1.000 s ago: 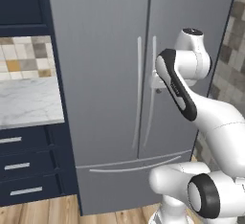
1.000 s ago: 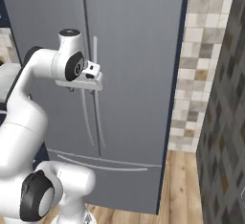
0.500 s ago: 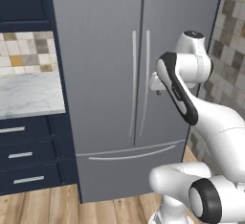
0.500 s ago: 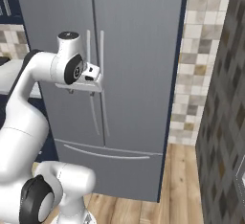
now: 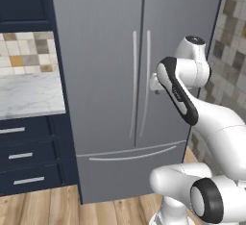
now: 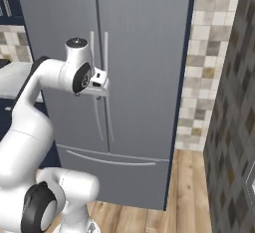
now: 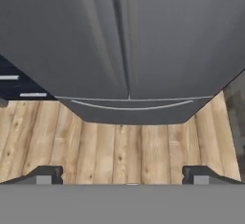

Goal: Open the fridge, remove the peach, squash, and steak, and place them on any counter.

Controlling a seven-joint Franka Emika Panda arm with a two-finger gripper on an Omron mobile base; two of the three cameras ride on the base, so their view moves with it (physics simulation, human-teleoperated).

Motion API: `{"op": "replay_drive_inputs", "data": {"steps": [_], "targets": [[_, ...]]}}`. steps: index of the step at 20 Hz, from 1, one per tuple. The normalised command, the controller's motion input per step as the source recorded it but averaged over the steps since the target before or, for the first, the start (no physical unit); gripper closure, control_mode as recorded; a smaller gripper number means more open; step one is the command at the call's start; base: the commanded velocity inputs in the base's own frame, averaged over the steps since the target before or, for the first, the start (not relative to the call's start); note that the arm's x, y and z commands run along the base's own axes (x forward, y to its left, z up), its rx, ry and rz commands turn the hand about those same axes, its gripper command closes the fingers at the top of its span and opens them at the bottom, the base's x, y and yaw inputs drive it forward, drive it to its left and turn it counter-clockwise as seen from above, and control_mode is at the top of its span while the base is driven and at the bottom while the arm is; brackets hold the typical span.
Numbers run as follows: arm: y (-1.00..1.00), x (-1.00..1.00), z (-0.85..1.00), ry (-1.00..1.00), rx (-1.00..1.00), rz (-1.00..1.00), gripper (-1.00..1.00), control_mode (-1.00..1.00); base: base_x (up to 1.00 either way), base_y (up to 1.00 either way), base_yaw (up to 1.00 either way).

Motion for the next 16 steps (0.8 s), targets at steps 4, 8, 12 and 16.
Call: {"op": "replay_drive_inputs", "data": {"steps": [4,8,12,16], "targets": [[0.0,0.48,0.0,-0.19,0.08,-0.07,-1.0,-1.0,0.0,0.0,0.0],[-0.03,0.36,0.0,-0.06,0.04,-0.09,-1.0,-1.0,0.0,0.0,0.0],[0.0,0.46,0.0,-0.13,0.01,-0.07,-1.0,-1.0,0.0,0.0,0.0],[0.0,0.36,0.0,-0.28,0.0,-0.06,-1.0,-1.0,0.0,0.0,0.0]]}}
